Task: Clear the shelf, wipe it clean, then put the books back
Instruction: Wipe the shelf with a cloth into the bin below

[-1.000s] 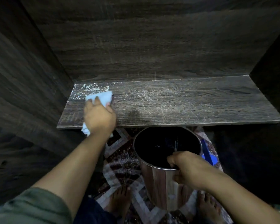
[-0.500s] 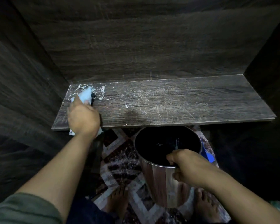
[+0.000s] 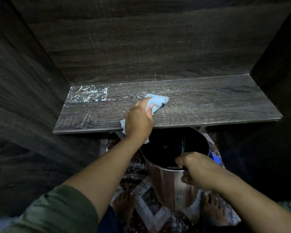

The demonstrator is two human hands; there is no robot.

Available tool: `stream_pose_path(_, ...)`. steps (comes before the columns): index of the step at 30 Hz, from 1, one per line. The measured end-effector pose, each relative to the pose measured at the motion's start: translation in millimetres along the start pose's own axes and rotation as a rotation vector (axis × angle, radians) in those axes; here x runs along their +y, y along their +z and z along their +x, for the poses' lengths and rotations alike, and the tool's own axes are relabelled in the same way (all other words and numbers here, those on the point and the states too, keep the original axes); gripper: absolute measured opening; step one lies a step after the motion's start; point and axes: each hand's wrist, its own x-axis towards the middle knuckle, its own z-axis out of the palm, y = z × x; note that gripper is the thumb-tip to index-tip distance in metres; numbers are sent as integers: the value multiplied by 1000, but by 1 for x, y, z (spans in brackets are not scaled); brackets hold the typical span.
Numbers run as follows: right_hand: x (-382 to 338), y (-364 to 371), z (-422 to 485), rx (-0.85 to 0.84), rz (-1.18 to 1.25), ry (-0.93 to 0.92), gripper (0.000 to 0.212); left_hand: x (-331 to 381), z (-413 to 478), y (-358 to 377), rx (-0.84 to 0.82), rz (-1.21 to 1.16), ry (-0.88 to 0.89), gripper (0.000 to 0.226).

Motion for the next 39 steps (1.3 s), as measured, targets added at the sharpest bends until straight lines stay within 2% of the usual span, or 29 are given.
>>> stream_pose_path(3, 1, -3, -5, -24, 20, 39, 34, -2, 17, -12, 217, -127, -127, 36)
stream_pose_path(5, 5, -4, -9, -29, 38, 64, 39, -13, 25, -22, 276, -96, -176, 35)
stream_pose_path(6, 7, -4, -10, -28, 36, 67, 37, -21, 28, -26, 250, -29, -179, 36)
stream_pose_path(8, 9, -5, -11, -18, 29, 64, 29, -37, 29, -26, 78, 168, -187, 43)
stream_pose_path(10, 9, -6, -11, -12, -4, 60, 19, -44, 28, -20, -70, 256, -159, 49)
stream_pose_path(14, 7, -3, -9, 11, -68, 54, 18, -27, 25, -9, -180, 188, -50, 49)
stream_pose_path(18, 9, 3, -8, 39, -56, 21, 17, -12, 20, 4, -219, 126, 31, 47)
stream_pose_path(28, 11, 2, -6, 51, -34, -16, 24, 4, -9, 7, -373, 23, 455, 35)
stream_pose_path(32, 14, 5, -6, 34, -14, -4, 30, 10, -24, 5, -463, -46, 529, 30)
stream_pose_path(34, 16, 8, -5, 22, 9, 8, 31, 14, -26, 1, -441, -82, 528, 30)
stream_pose_path(39, 13, 5, -5, 47, -27, -15, 22, 9, 5, -17, -116, -113, 440, 30)
